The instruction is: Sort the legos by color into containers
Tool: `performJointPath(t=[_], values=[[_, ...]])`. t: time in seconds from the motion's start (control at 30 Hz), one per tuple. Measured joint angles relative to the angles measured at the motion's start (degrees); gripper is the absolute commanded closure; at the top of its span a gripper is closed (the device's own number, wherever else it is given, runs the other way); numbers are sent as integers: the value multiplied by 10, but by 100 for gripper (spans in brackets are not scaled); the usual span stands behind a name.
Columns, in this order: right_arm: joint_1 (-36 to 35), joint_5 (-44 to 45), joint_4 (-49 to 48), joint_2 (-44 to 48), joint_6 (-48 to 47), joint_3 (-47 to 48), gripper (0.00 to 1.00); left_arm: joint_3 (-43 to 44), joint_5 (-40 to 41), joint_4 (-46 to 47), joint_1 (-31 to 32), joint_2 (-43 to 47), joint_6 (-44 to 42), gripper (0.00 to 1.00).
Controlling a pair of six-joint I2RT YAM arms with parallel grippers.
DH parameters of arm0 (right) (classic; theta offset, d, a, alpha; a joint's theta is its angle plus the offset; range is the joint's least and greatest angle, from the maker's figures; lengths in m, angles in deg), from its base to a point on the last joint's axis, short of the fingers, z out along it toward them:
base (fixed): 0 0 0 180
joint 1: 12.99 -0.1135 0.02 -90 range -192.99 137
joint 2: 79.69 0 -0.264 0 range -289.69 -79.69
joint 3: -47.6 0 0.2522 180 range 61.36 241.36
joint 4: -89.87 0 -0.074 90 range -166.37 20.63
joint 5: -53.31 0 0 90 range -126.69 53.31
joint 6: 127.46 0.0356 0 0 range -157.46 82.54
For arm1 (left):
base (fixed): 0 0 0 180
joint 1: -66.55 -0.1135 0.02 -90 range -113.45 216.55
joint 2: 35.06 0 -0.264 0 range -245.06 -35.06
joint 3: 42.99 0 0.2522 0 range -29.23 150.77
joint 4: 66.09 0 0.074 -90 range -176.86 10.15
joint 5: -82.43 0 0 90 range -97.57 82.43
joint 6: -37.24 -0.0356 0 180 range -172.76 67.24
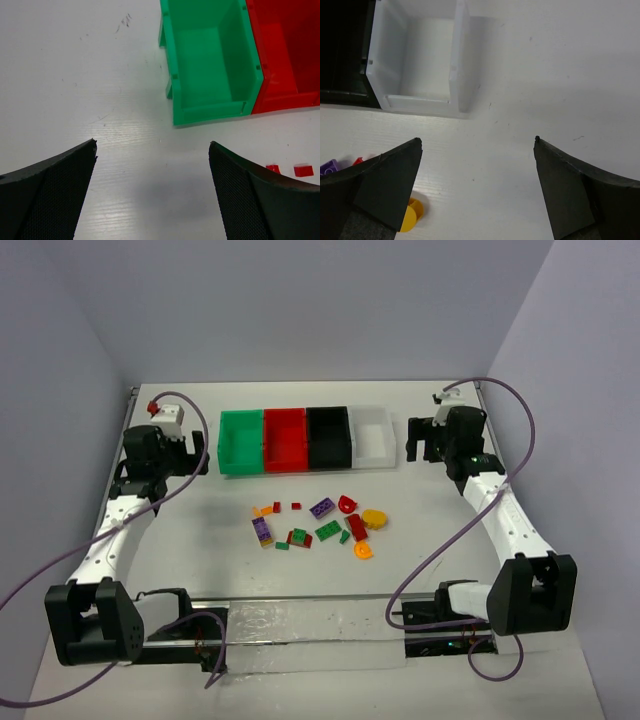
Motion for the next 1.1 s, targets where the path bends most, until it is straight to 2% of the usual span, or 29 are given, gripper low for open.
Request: performJointPath(t=[0.17,0.3,0.4,0.57,0.7,0.77,0.9,1.1], values=[[0,-9,3,-4,-2,0,0,0,-18,-19,0,-4,-45,1],[0,-25,12,-9,-9,7,0,23,-60,-62,0,-12,-126,1],[0,-39,23,-20,-17,18,0,87,-123,-146,0,-42,-249,1],[0,-66,35,-38,-25,28,0,237,-230,-323,0,-120,-514,1],[0,-84,42,-58,-27,30,0,303,-252,-465,23,-181,-757,3],[0,-90,51,-66,-30,30,0,306,-243,-507,52,-206,-842,4],[0,-94,67,-74,-35,33,0,285,-219,-555,119,-226,-962,6],[0,-98,77,-75,-44,40,0,264,-205,-577,216,-232,-1053,12]])
